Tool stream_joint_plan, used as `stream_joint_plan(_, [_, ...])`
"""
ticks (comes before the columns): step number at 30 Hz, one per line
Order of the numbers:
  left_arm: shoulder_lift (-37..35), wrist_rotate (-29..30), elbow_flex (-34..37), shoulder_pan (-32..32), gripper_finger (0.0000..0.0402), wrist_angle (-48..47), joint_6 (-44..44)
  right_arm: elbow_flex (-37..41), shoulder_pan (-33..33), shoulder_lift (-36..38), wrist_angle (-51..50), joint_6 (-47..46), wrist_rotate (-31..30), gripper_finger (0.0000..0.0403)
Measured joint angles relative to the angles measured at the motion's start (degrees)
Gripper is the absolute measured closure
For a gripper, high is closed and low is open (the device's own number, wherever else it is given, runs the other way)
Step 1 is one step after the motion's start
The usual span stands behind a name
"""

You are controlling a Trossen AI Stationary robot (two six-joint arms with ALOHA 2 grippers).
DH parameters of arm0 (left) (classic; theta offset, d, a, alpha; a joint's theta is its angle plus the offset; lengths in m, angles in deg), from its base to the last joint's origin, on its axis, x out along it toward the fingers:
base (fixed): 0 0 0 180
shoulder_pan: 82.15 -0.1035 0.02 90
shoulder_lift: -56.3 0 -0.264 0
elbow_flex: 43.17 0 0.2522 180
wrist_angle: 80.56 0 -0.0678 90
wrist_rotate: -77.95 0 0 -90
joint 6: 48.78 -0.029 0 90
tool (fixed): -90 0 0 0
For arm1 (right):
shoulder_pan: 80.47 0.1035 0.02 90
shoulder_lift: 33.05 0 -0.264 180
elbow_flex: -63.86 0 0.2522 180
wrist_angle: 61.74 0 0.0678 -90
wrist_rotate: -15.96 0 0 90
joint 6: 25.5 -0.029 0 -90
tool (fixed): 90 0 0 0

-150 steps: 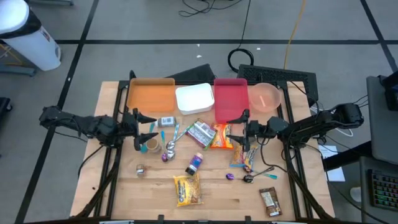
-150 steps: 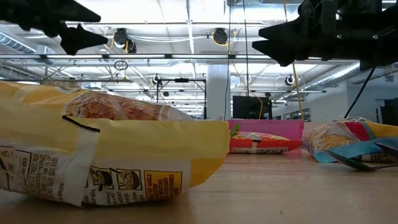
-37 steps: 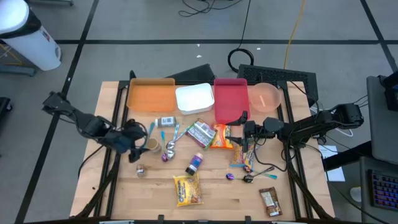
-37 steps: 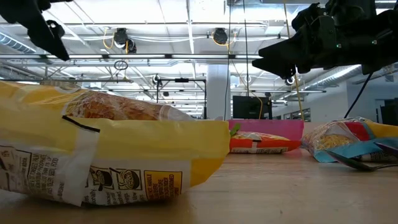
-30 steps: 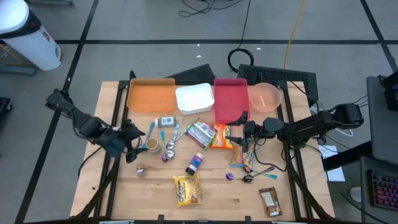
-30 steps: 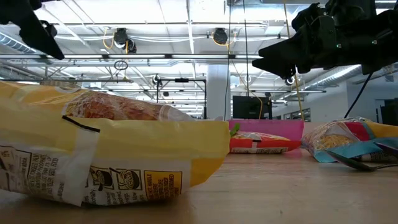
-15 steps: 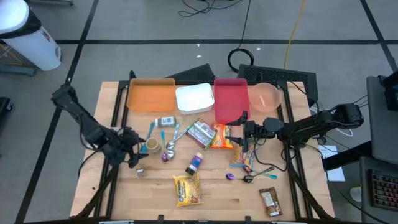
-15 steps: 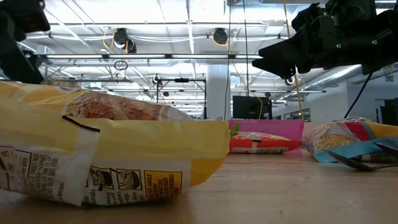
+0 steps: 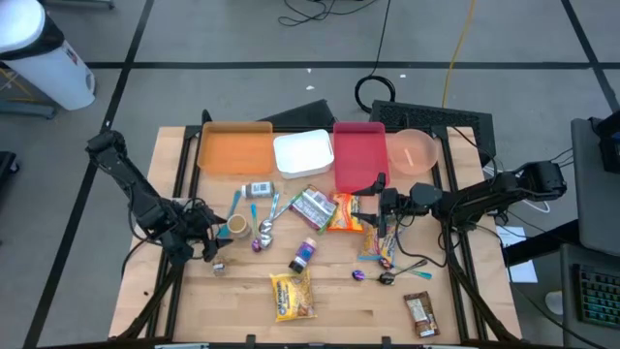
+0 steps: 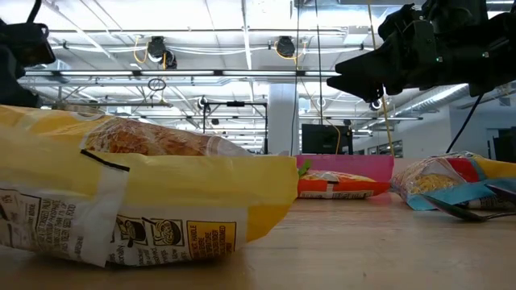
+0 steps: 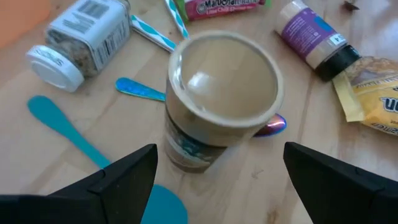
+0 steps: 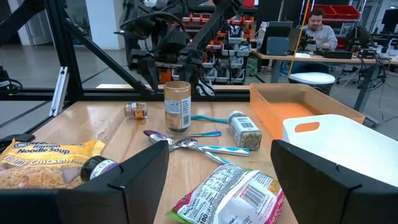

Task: Pick & Place Food Item
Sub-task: Put the gold seasoning bottle into the pink bin

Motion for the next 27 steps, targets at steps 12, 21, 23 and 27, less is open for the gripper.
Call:
stream_joint_plan(12, [0.1,5.9,8.5,3.9,0.0059,12.9,4.0,0.0,0.0,0.0,0.0,0.0,0.0,0.0124])
stream_joint_plan(21, [1.3,8.4,13.2,3.9,0.0084,22.7,2.2,0.0,0.0,0.0,0.0,0.0,0.0,0.0124])
stream_joint_plan(23, [2.1,9.0,13.2,3.8,0.0089,24.1,0.7,0.0,0.0,0.0,0.0,0.0,0.0,0.0124])
stream_joint_plan(27, [3.9,8.8,13.2,2.7,0.0096,24.8,0.1,0.0,0.0,0.0,0.0,0.0,0.0,0.0124])
